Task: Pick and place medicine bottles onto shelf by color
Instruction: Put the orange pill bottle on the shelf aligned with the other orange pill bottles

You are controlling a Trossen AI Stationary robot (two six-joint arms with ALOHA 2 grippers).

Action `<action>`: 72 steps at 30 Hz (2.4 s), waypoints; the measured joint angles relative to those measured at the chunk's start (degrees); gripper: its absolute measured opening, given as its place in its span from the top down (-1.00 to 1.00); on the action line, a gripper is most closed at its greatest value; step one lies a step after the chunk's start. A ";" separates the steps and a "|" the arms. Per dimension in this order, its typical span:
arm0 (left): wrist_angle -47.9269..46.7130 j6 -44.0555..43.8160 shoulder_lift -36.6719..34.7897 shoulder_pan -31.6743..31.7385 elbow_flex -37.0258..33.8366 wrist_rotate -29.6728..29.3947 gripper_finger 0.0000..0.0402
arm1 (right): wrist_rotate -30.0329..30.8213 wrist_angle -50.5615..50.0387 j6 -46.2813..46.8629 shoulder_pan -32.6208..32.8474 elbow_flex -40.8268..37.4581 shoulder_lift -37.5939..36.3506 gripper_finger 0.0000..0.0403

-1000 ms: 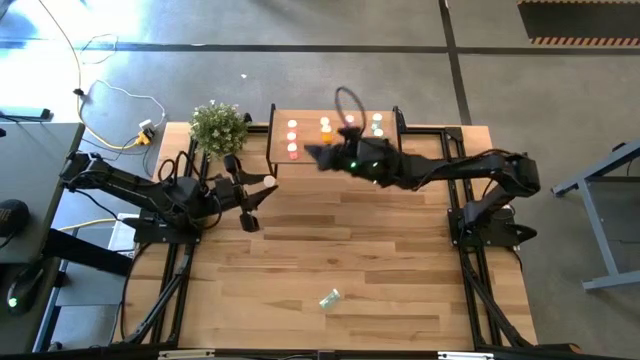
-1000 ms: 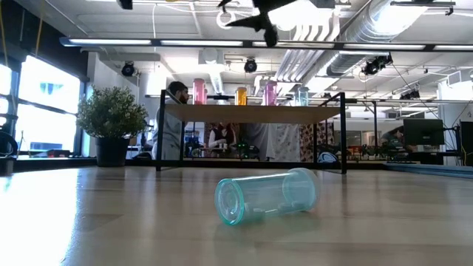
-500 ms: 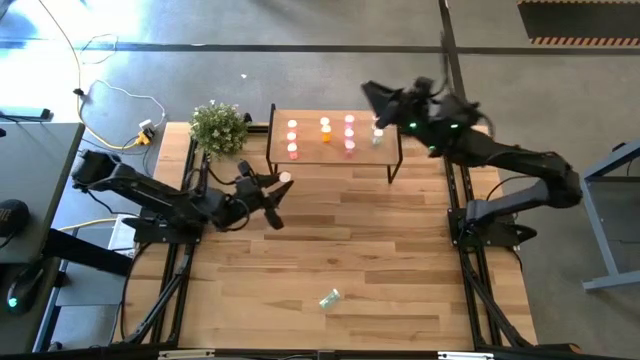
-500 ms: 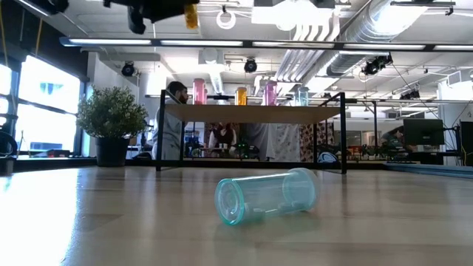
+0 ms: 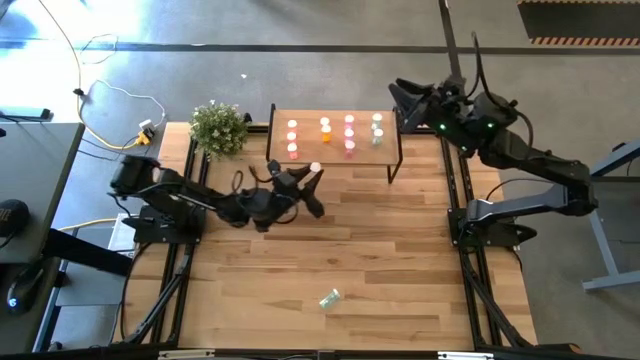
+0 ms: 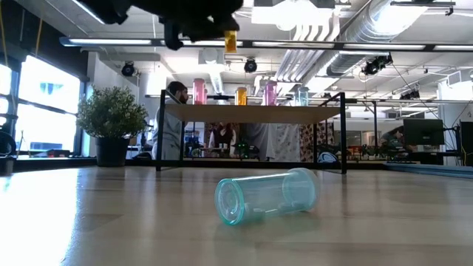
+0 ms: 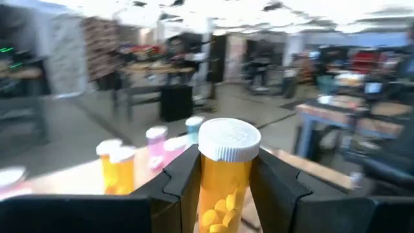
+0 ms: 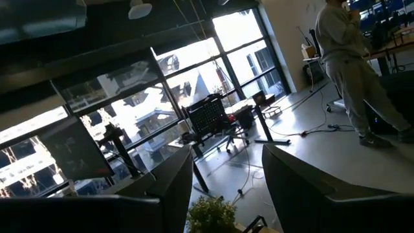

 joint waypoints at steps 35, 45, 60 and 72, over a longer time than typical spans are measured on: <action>-3.51 -11.05 18.45 9.92 12.57 -12.41 0.49 | 0.00 -7.63 -5.54 0.02 0.00 -0.92 0.12; -6.32 -12.62 18.45 12.41 12.55 -10.18 0.49 | 0.02 -7.65 -7.02 0.02 0.00 -0.92 0.12; -7.46 -15.13 20.33 13.91 12.54 -7.37 0.48 | 0.01 -7.65 -8.02 0.02 0.00 -0.92 0.12; -7.66 -13.15 20.35 13.97 12.55 -5.82 0.48 | 0.00 -7.65 -7.87 0.02 0.00 -0.92 0.12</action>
